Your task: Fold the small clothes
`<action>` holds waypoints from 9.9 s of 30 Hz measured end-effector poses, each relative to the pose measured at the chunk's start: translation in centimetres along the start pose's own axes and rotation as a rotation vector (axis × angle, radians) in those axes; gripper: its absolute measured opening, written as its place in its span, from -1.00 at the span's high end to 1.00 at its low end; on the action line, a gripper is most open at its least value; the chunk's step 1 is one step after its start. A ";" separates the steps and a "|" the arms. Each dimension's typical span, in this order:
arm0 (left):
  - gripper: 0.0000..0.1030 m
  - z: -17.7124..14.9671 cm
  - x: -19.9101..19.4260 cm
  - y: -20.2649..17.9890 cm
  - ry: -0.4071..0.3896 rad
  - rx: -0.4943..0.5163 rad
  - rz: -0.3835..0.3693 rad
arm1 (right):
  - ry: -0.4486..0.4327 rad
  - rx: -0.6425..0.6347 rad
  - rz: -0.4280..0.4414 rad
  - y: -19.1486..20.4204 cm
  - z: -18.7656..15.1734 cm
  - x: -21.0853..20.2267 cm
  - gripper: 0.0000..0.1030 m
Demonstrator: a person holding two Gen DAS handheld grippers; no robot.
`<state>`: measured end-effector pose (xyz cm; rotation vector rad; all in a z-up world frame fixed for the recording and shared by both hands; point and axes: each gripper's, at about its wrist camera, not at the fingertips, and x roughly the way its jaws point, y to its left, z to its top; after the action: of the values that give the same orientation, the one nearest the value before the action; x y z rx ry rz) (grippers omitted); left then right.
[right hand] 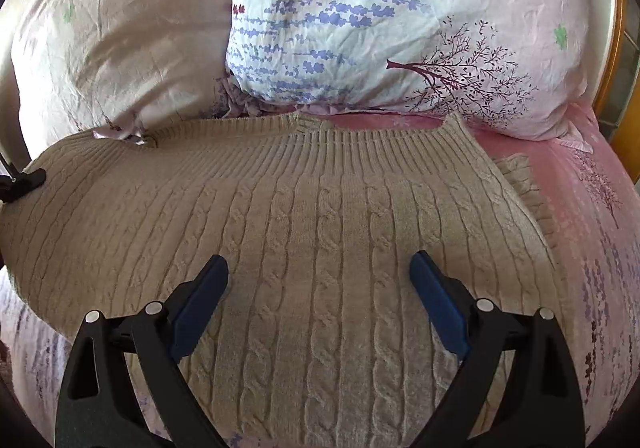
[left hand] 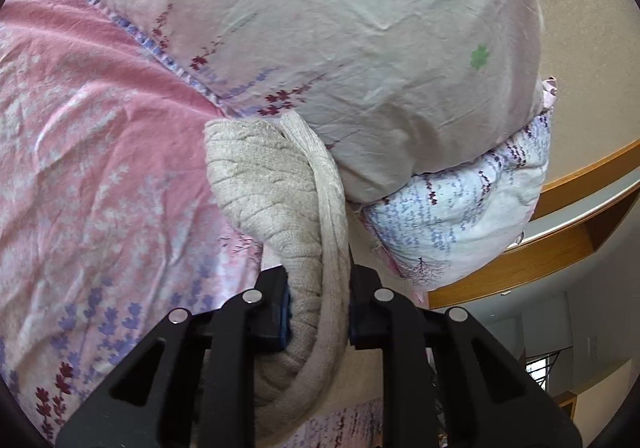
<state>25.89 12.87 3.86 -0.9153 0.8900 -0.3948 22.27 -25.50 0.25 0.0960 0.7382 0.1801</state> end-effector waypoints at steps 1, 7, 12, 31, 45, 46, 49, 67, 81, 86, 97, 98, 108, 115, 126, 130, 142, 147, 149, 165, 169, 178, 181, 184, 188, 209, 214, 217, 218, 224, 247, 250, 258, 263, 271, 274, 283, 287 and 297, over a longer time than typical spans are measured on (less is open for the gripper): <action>0.63 0.0 0.1 -0.8 -0.001 0.006 -0.013 | -0.011 0.019 0.043 -0.6 0.1 -0.5 -0.83; 0.63 -1.0 2.4 -6.3 0.022 0.061 -0.093 | -0.022 0.074 0.168 -3.6 0.5 -2.0 -0.83; 0.64 -2.1 5.2 -9.9 0.077 0.099 -0.131 | -0.021 0.095 0.236 -5.7 0.5 -2.9 -0.83; 0.55 -11.1 19.9 -14.4 0.453 0.019 -0.291 | 0.132 0.420 0.660 -13.8 -0.3 -2.6 -0.83; -0.21 -11.3 9.3 -14.5 0.172 0.714 0.285 | 0.190 0.429 0.576 -13.2 2.1 -0.1 -0.44; -0.26 -11.7 9.4 -14.2 0.154 0.746 0.328 | 0.192 0.431 0.561 -13.4 2.0 0.0 -0.40; -0.36 -13.1 9.8 -14.1 0.114 0.832 0.425 | 0.196 0.434 0.517 -13.2 2.2 0.7 -0.15; -0.75 -14.9 12.1 -15.2 0.063 0.914 0.580 | 0.018 0.256 0.304 -11.2 3.2 -2.2 0.65; -0.82 -14.0 11.8 -14.1 0.143 0.803 0.447 | 0.003 0.354 0.184 -15.8 2.8 -2.1 0.69; -0.82 -13.6 12.2 -12.9 0.212 0.706 0.371 | -0.026 0.410 0.287 -17.0 2.5 -2.4 0.68; -0.66 -13.8 11.9 -11.9 0.271 0.619 0.285 | 0.025 0.515 0.280 -20.1 0.7 -3.9 0.00; -0.65 -13.8 11.8 -12.0 0.273 0.618 0.275 | 0.024 0.532 0.309 -20.6 0.1 -4.5 0.00; -0.15 -14.6 12.7 -11.4 0.346 0.538 0.198 | 0.050 0.463 0.476 -18.7 -4.2 -6.9 0.64; 0.47 -14.7 12.5 -11.0 0.373 0.522 0.153 | -0.097 0.428 0.415 -18.5 -3.1 -10.4 0.82; 0.68 -16.5 11.0 -10.6 0.360 0.650 0.155 | 0.010 0.474 0.290 -20.1 -6.5 -7.9 0.83; 0.64 -17.8 11.2 -11.4 0.320 0.750 0.228 | 0.033 0.483 0.270 -20.2 -7.1 -6.7 0.83; -0.59 -17.4 9.4 -13.0 0.161 0.859 0.370 | -0.008 0.564 0.306 -22.8 -4.7 -7.1 -0.06; -0.71 -14.4 10.6 -12.5 0.200 0.662 0.286 | 0.034 0.637 0.369 -24.4 -3.6 -3.5 -0.18; -0.71 -13.2 11.9 -12.2 0.228 0.594 0.283 | 0.064 0.653 0.385 -24.4 -3.2 -2.1 -0.18; -0.74 -10.8 17.5 -11.7 0.317 0.353 0.196 | 0.142 0.597 0.434 -22.2 -2.0 1.4 -0.32; -0.73 -11.2 18.8 -11.7 0.332 0.340 0.180 | 0.160 0.586 0.409 -22.1 -2.0 1.9 -0.32; -0.71 -11.8 19.8 -12.7 0.324 0.367 0.176 | 0.162 0.578 0.458 -21.6 -2.2 2.6 -0.33; -0.63 -11.8 20.1 -12.8 0.322 0.361 0.173 | 0.174 0.585 0.493 -21.2 -2.2 2.9 -0.33; -0.48 -11.7 19.3 -12.2 0.315 0.351 0.169 | 0.195 0.575 0.515 -20.6 -2.4 3.3 0.03; -0.19 -11.4 18.5 -11.8 0.298 0.345 0.151 | 0.177 0.587 0.555 -20.2 -2.9 3.2 0.32; 0.14 -5.6 4.7 -6.5 0.177 0.408 0.141 | -0.007 0.203 0.534 -4.7 -0.2 -1.4 0.43; -0.05 -5.7 6.4 -2.3 0.224 0.326 0.144 | 0.115 0.277 0.494 -4.8 -2.4 2.6 0.40; -0.08 -5.5 6.5 -2.1 0.226 0.300 0.131 | 0.151 0.346 0.539 -5.7 -2.4 3.1 0.35; -0.11 -5.5 6.4 -2.4 0.222 0.314 0.146 | 0.156 0.339 0.533 -5.6 -2.4 3.0 0.32; -0.20 -5.8 2.9 -5.3 0.067 0.444 0.283 | 0.130 0.340 0.501 -6.9 -1.0 1.0 0.01; -0.03 -10.8 6.3 -10.4 0.117 0.716 0.341 | 0.121 0.465 0.386 -9.9 2.3 4.8 0.76; -0.11 -11.1 3.6 -10.6 0.099 0.710 0.300 | 0.102 0.450 0.432 -9.9 1.6 1.6 0.34; -0.30 -11.8 -2.2 -5.9 0.087 0.642 0.384 | 0.083 0.360 0.529 -9.1 -4.2 -5.6 0.01; -0.12 -12.4 -1.7 -3.8 0.146 0.536 0.324 | 0.111 0.339 0.535 -7.7 -6.0 -5.5 0.04; 0.66 -13.8 0.2 -4.6 0.166 0.596 0.349 | 0.053 0.338 0.489 -7.3 -6.7 -6.2 0.83; 0.67 -14.3 0.2 -4.5 0.158 0.621 0.373 | 0.076 0.360 0.441 -7.9 -7.0 -5.7 0.84; 0.40 -15.9 -0.6 -5.5 0.072 0.737 0.469 | 0.043 0.309 0.327 -6.9 -7.8 -6.5 0.50; -0.09 -16.3 -2.8 -7.8 -0.106 0.804 0.522 | -0.103 0.209 0.271 -5.1 -6.7 -9.9 0.40; -0.13 -17.6 2.7 -8.9 0.008 0.792 0.530 | 0.024 0.117 0.254 -1.5 -6.8 -5.0 0.39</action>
<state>13.94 -2.97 4.51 0.0579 0.8436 -0.2504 14.25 -27.79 -1.64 0.3003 0.7595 0.3807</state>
